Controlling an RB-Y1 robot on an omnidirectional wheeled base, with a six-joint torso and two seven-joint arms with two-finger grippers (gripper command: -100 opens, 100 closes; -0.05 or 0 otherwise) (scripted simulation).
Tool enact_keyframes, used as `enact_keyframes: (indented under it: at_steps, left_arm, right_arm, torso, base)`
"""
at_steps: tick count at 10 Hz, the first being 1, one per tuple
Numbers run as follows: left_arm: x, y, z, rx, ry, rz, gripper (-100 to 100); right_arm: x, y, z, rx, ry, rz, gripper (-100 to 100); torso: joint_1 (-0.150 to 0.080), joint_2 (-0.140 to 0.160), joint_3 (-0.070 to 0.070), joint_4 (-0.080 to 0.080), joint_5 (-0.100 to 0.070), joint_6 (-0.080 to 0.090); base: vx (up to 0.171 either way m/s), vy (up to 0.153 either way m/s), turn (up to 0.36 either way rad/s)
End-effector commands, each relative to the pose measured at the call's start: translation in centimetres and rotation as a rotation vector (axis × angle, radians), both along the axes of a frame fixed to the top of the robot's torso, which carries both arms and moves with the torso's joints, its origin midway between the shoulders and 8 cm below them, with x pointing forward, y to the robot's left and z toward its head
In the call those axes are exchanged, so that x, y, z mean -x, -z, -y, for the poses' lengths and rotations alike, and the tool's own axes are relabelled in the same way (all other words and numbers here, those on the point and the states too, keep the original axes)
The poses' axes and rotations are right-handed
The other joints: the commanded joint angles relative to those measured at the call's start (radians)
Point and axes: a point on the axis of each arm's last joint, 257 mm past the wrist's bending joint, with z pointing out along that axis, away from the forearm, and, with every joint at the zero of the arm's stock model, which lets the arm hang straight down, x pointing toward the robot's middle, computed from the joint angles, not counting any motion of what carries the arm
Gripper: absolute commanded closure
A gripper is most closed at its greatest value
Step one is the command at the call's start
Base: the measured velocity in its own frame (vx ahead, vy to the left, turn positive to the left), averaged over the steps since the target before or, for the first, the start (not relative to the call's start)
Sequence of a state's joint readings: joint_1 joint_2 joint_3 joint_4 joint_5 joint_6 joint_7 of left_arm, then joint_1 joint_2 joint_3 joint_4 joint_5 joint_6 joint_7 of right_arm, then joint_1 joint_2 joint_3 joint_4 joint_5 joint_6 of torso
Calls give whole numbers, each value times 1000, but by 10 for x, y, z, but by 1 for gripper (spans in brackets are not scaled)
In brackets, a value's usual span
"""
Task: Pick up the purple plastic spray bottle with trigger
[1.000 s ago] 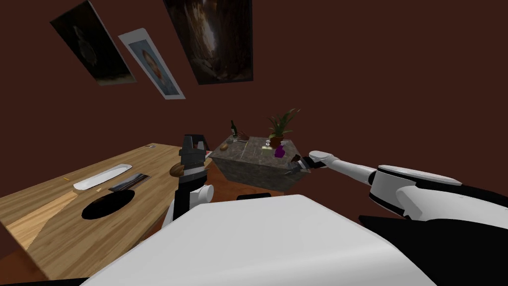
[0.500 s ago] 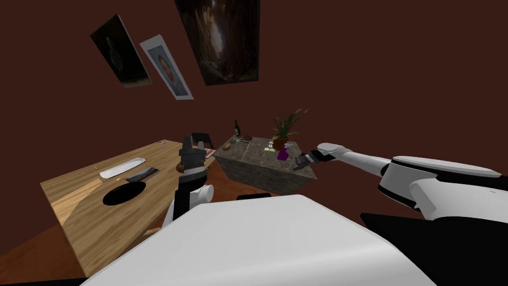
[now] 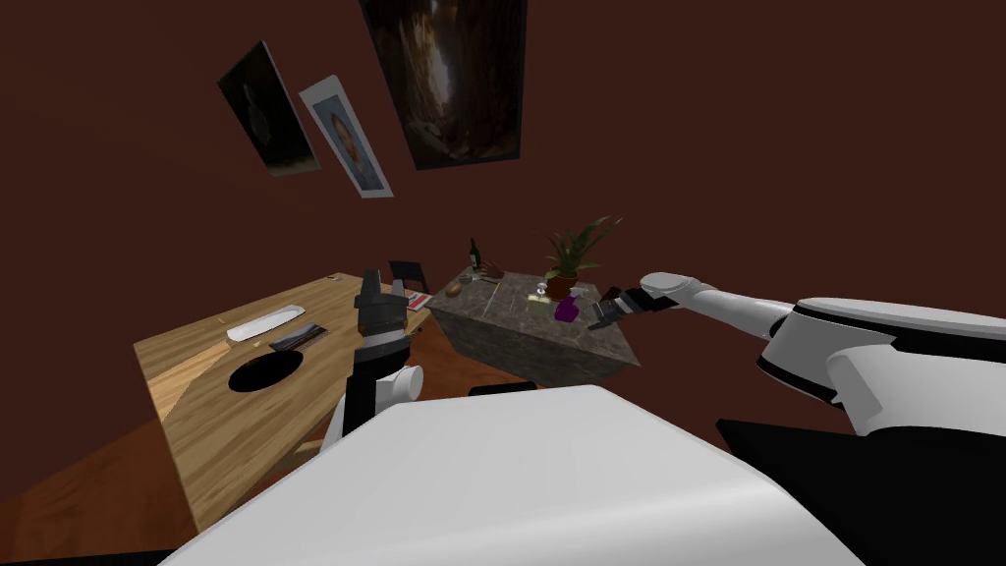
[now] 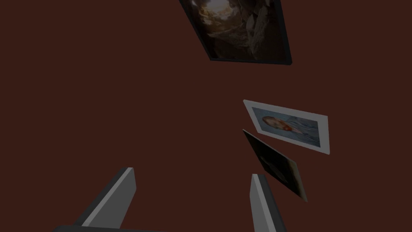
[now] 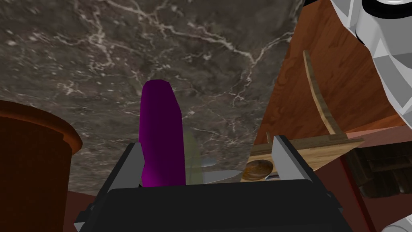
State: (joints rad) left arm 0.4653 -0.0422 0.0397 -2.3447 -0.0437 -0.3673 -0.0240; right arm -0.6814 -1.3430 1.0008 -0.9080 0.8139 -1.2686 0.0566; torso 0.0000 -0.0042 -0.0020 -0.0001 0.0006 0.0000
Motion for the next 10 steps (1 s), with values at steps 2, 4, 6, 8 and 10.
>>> enact_keyframes:
  at_steps: [2, 4, 6, 8, 10]
  left_arm:
    - [0, 0, 0, 0, 0, 0, 0]
    - [0, 0, 0, 0, 0, 0, 0]
    - [0, 0, 0, 0, 0, 0, 0]
    - [0, 0, 0, 0, 0, 0, 0]
    - [0, 0, 0, 0, 0, 0, 0]
  right_arm:
    - [-8, -15, 18, 35, 5, 26, -100]
    - [-15, -27, 25, 56, -2, 47, -100]
    - [-14, -22, 24, 50, -1, 42, 0]
    - [-2, -17, 40, 47, 18, 39, -100]
    - [11, -13, 55, 45, 37, 38, -100]
  torso:
    - [0, 1, 0, 0, 0, 1]
    - [3, 0, 0, 0, 1, 0]
    - [2, 1, 0, 0, 0, 1]
    - [3, 2, 1, 0, 0, 0]
    - [3, 1, 1, 0, 0, 1]
  base:
    - [20, 5, 91]
    - [36, 48, 166]
    - [9, 12, 9]
    - [17, 52, 106]
    - [20, 41, 70]
